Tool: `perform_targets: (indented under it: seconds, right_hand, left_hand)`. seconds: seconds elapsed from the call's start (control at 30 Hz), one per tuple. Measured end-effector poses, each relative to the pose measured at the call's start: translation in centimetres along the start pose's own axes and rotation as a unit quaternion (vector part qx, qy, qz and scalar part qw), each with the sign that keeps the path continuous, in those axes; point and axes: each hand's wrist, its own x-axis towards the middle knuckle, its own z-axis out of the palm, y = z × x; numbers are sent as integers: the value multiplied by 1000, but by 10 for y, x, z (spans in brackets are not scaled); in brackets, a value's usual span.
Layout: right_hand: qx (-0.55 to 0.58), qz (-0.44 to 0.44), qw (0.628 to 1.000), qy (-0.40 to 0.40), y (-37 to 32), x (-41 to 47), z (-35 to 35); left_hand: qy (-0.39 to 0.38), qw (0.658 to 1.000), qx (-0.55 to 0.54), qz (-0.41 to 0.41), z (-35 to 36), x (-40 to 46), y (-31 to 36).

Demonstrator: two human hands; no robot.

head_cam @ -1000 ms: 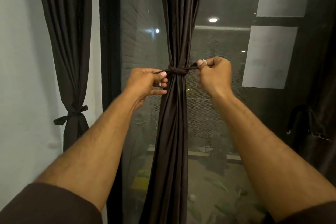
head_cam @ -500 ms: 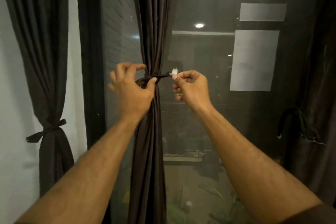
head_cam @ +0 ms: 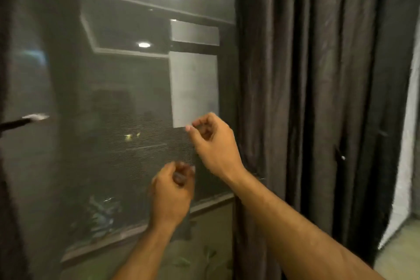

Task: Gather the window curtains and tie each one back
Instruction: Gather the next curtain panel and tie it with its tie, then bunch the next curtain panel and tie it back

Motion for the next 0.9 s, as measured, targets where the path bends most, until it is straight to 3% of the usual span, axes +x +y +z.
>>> perform_targets:
  seconds: [0.17, 0.33, 0.57, 0.67, 0.73, 0.8, 0.9]
  right_hand:
    - [-85, 7, 993, 84, 74, 15, -122]
    - [-115, -2, 988, 103, 123, 68, -205]
    - [-76, 25, 997, 2, 150, 130, -209]
    - [-85, 7, 995, 46, 161, 141, -204]
    - [-124, 18, 986, 112, 173, 147, -206]
    - [-123, 82, 982, 115, 187, 155, -209]
    - [-45, 191, 980, 39, 199, 163, -201]
  left_hand:
    - [-63, 997, -25, -22, 137, -10, 19]
    - [3, 998, -10, -61, 209, 3, 49]
    - [15, 997, 52, -50, 257, 34, 53]
    - [35, 992, 101, -71, 271, 43, 51]
    - [48, 987, 150, -37, 279, 46, 50]
    - [49, 985, 167, -13, 285, 48, 49]
    - [19, 989, 139, -42, 292, 52, 43]
